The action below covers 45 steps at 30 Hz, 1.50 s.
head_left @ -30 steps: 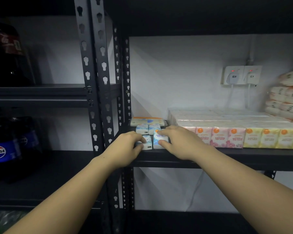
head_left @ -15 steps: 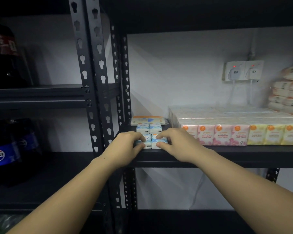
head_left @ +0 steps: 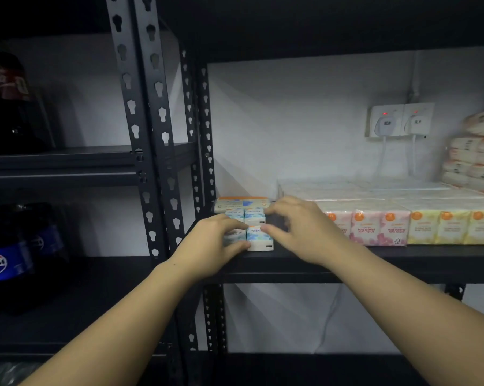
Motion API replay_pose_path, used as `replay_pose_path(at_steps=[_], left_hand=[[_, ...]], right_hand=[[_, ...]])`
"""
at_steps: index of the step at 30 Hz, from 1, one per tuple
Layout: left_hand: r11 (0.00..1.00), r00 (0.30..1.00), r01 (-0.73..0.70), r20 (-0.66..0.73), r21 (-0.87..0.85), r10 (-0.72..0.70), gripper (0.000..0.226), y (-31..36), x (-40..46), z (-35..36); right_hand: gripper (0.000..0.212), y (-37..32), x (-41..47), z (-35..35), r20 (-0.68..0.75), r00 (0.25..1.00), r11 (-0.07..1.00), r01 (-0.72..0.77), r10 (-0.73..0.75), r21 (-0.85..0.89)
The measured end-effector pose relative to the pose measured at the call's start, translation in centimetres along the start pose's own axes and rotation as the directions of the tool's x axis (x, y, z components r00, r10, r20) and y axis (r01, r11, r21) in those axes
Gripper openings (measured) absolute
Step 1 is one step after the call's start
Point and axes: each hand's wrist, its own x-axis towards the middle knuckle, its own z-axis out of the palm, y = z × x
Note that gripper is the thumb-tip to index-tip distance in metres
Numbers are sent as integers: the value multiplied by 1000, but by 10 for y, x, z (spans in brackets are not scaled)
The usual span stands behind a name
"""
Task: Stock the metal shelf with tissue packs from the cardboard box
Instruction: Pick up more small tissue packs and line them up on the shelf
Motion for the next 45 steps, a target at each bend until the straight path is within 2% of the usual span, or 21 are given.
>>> replay_pose_path(at_steps=[4, 6, 9, 14, 38, 45], left_hand=[[998, 998, -29, 57, 57, 26, 35, 12, 7, 9], [997, 999, -13, 50, 77, 9, 30, 14, 10, 11], [997, 999, 21, 34, 78, -24, 24, 14, 14, 13], [994, 995, 81, 47, 72, -85, 23, 10, 24, 16], [986, 977, 163, 134, 34, -166, 25, 2, 49, 17], [993, 989, 102, 97, 66, -108, 43, 8, 40, 15]], right_hand=[[32, 15, 8, -21, -131, 990, 993, 40, -54, -111], [35, 26, 8, -28, -147, 989, 984, -33, 6, -177], [44, 42, 7, -30, -99, 986, 958, -155, 135, -240], [53, 55, 1, -20, -35, 968, 955, -251, 249, -156], [49, 54, 0, -18, -9, 957, 950, -288, 289, -119], [57, 55, -6, -22, 23, 966, 959, -251, 256, -135]])
